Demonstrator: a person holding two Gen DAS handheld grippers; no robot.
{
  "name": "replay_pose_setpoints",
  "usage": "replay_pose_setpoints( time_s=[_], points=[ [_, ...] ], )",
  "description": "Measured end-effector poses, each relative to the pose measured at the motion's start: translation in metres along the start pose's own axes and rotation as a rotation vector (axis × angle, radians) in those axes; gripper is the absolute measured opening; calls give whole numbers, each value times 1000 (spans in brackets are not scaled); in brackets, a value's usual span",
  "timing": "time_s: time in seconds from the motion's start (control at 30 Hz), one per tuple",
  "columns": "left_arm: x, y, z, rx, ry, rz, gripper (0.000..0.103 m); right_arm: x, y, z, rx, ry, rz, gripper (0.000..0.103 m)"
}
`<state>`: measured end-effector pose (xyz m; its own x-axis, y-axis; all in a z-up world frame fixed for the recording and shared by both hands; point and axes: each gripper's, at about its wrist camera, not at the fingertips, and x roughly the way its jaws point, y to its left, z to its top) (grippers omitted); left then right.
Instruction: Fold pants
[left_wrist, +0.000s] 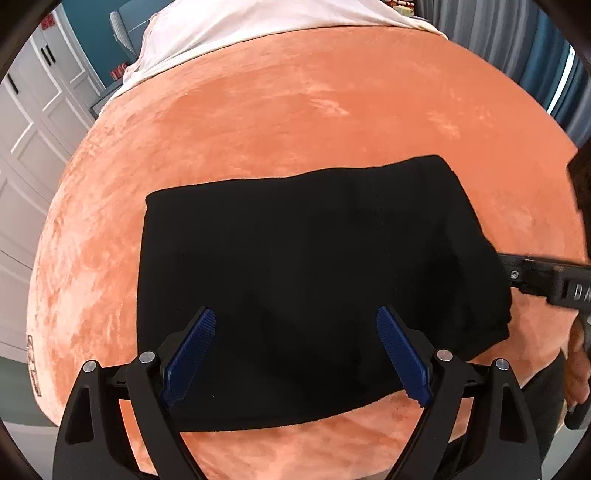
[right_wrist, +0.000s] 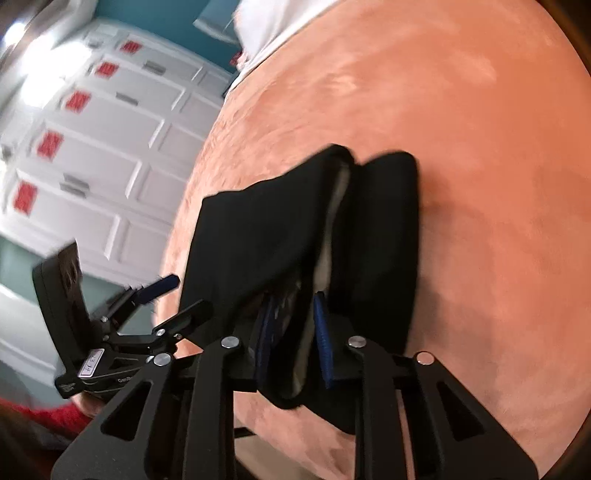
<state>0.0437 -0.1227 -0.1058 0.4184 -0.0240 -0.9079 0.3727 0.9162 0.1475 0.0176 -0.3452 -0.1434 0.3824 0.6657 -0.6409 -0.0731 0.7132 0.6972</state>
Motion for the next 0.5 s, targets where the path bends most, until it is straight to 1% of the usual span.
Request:
replay_pose_setpoints(
  time_s=[0.07,0.1,0.13,0.17,0.23,0.27,0.3,0.33,0.37,0.4,0.43,0.47,0.5],
  points=[
    [1,-3,-1,5,6,13,87,5,27,1,-151,4,-162,21],
    [3,-5,0,8,9,15,87,10,38,1,-213,10,-215,21],
    [4,-7,0,13,12,18,87,16,48,1,-263,36,-221,21],
    [5,-8,-1,18,14,23,87,20,49,2,-270,51,-216,21],
    [6,-11,-1,29,20,33,87,29,43,7,-264,77,-238,21],
    [7,-12,-2,32,20,36,87,32,34,10,-238,84,-231,21],
    [7,-12,-2,34,21,36,87,35,27,13,-203,98,-199,21],
    [8,-13,-2,38,22,37,87,36,15,16,-155,102,-150,22],
    [9,-14,-2,42,26,39,87,40,11,18,-126,102,-115,20],
    [10,-15,-2,46,28,40,87,42,5,19,-93,107,-82,14],
    [11,-15,-1,49,30,47,87,41,7,19,-90,106,-79,5],
    [10,-16,0,51,30,50,87,38,11,19,-95,99,-70,5],
    [6,-16,1,51,23,45,87,26,16,20,-95,71,-46,3]
  ],
)
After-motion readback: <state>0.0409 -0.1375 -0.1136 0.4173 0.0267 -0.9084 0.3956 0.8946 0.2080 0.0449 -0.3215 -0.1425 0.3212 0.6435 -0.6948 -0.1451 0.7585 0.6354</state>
